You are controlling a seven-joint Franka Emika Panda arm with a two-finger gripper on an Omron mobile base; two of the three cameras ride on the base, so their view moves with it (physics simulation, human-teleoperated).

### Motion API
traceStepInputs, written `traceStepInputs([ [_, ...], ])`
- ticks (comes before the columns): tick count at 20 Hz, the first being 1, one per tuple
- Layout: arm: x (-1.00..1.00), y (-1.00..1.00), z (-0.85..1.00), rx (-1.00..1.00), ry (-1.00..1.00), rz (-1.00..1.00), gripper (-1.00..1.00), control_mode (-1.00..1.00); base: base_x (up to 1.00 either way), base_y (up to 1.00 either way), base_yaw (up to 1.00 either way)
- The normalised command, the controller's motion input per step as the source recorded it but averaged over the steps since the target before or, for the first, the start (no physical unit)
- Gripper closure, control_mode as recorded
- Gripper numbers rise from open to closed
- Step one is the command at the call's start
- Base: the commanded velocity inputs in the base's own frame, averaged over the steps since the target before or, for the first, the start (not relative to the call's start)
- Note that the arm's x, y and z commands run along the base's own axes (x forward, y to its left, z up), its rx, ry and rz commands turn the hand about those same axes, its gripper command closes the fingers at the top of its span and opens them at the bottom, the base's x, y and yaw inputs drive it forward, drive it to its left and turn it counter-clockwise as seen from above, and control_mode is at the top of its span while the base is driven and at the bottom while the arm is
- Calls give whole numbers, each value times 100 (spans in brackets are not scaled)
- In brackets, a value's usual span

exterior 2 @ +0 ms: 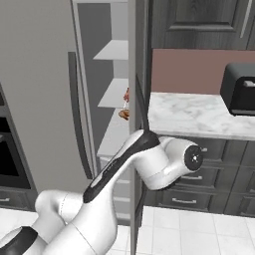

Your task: Store the kebab skewer in the freezer for long-term storage. Close the freezer door after placing the cooked food.

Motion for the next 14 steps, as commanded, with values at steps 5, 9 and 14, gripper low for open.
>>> traceStepInputs([
  [5, 19, -13, -18, -4, -14, 3, -100, -100, 0, 0, 0],
  [9, 31, 0, -29, -1, -19, 1, -100, -100, 0, 0, 0],
  [14, 28, 1, -17, 0, -21, 0, -100, -100, 0, 0, 0],
])
